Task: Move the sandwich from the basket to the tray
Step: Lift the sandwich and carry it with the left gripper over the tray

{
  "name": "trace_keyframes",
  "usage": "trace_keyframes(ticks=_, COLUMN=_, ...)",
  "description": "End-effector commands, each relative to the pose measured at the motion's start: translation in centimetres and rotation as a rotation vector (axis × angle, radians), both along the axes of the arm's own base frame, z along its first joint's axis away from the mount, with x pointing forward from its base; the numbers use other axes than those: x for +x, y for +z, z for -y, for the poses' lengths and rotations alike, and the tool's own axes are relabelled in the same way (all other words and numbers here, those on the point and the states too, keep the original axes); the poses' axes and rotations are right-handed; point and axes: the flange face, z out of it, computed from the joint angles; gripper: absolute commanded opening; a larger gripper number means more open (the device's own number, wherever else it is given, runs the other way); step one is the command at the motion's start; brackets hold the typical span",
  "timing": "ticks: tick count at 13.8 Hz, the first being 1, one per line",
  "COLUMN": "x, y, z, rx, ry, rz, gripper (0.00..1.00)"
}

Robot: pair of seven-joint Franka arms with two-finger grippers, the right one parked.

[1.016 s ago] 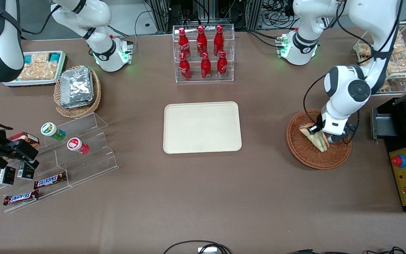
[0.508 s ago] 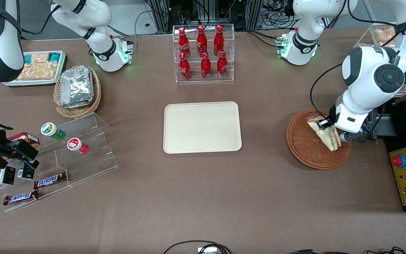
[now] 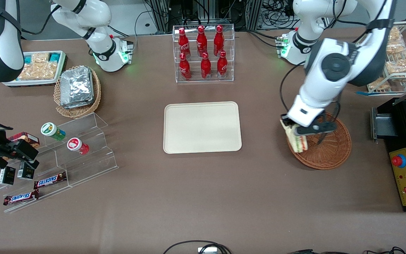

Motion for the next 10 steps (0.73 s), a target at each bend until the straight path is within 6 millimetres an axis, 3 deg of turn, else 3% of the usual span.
trace_keyframes(ticks=1, x=0.5, y=-0.8, z=4.9, rx=-0.007, ry=-0.083, rz=-0.008, gripper=0.00)
trace_keyframes(ticks=5, x=-1.5, y=-3.4, z=10.8, rx=-0.028, ry=-0.137, rz=-0.050, gripper=0.00)
trace_keyframes(ticks=10, x=-3.8, y=-8.4, z=17.8, rx=-0.007, ry=-0.166, rz=-0.071, gripper=0.00)
